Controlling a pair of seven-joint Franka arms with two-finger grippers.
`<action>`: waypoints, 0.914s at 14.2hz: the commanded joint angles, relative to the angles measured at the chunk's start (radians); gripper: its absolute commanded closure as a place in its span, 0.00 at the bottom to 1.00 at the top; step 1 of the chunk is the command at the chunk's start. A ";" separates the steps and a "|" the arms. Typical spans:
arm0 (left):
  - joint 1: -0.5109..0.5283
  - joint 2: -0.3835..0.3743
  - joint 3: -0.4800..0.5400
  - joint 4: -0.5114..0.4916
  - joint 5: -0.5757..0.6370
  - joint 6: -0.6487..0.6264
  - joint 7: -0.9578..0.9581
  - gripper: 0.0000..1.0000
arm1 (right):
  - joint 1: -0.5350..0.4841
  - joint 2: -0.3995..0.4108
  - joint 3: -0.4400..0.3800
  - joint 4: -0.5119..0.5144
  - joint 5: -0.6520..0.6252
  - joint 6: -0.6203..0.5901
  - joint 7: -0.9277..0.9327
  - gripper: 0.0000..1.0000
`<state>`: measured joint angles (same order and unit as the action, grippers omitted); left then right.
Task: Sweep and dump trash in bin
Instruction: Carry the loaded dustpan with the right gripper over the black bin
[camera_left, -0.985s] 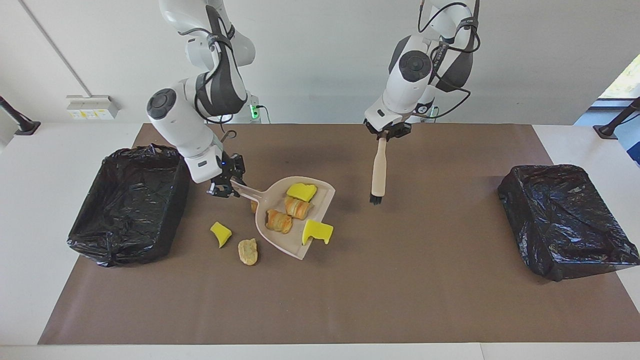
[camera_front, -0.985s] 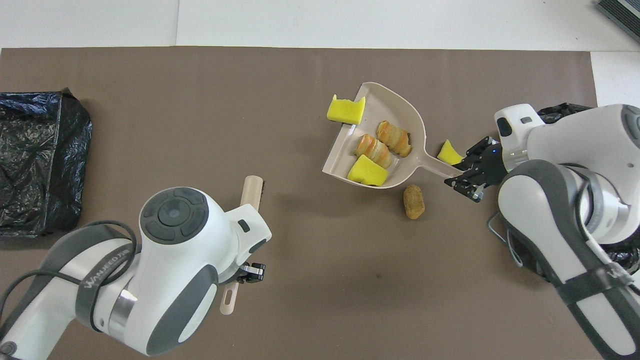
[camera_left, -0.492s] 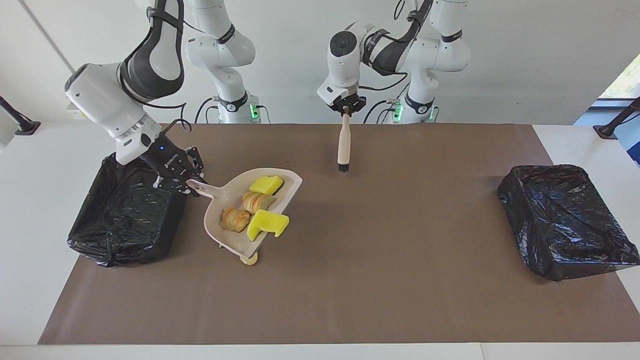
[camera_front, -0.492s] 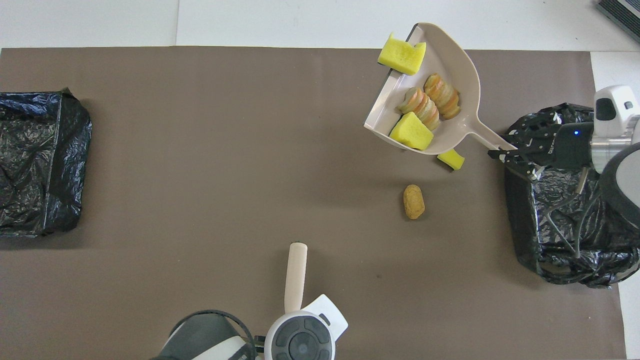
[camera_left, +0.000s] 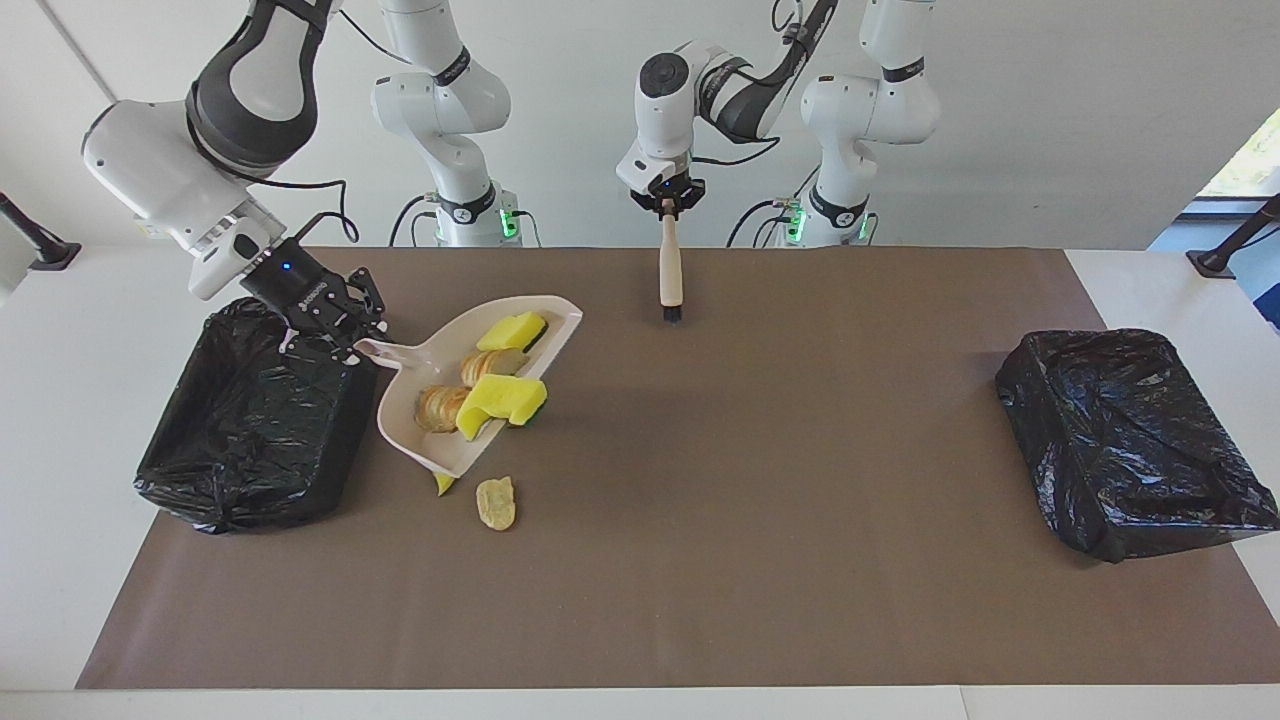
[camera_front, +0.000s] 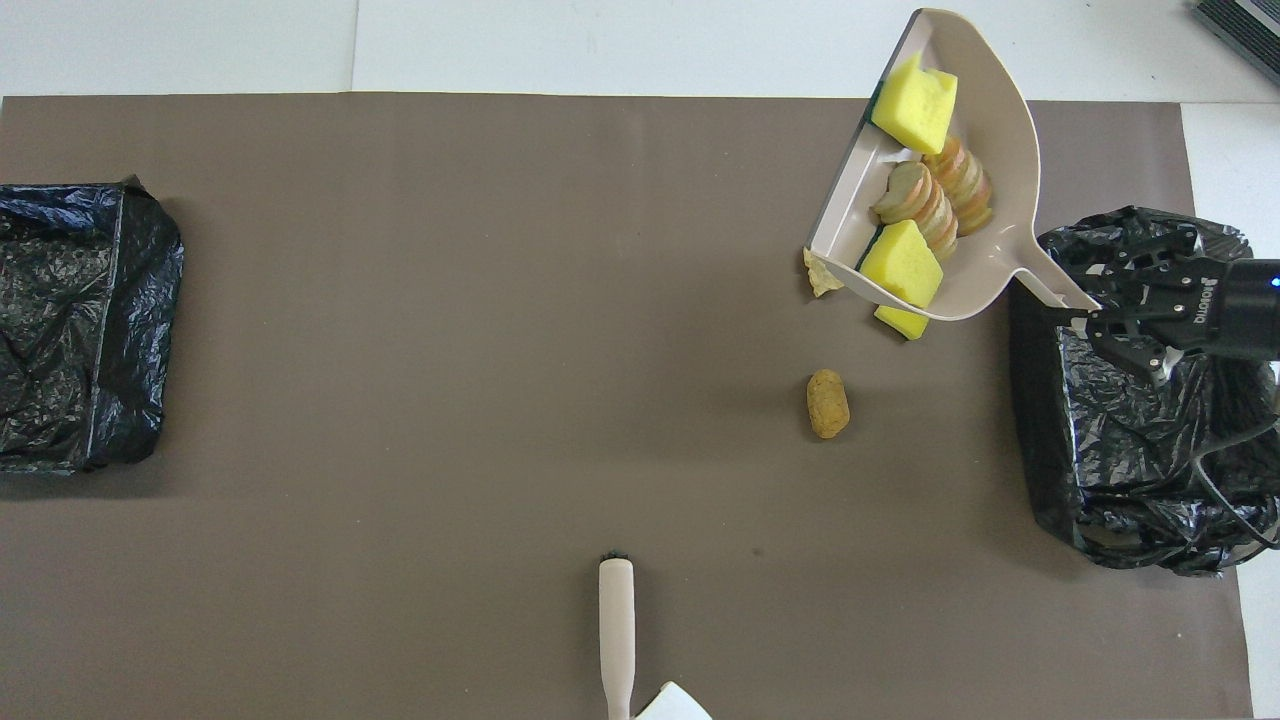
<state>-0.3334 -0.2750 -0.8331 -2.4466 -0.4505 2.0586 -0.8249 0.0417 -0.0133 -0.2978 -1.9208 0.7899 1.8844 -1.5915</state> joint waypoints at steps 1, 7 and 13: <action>-0.022 -0.026 0.008 -0.034 -0.022 0.044 -0.010 1.00 | -0.002 -0.030 -0.018 0.003 0.034 -0.057 -0.050 1.00; -0.013 0.013 0.008 -0.048 -0.024 0.084 0.033 0.51 | -0.003 -0.030 -0.078 0.049 -0.153 -0.117 -0.058 1.00; 0.092 0.019 0.034 0.012 -0.024 0.004 0.150 0.00 | -0.008 -0.013 -0.272 0.132 -0.380 -0.222 -0.080 1.00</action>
<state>-0.2923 -0.2528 -0.8141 -2.4710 -0.4559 2.1154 -0.7390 0.0392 -0.0347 -0.5145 -1.8219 0.4671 1.6991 -1.6289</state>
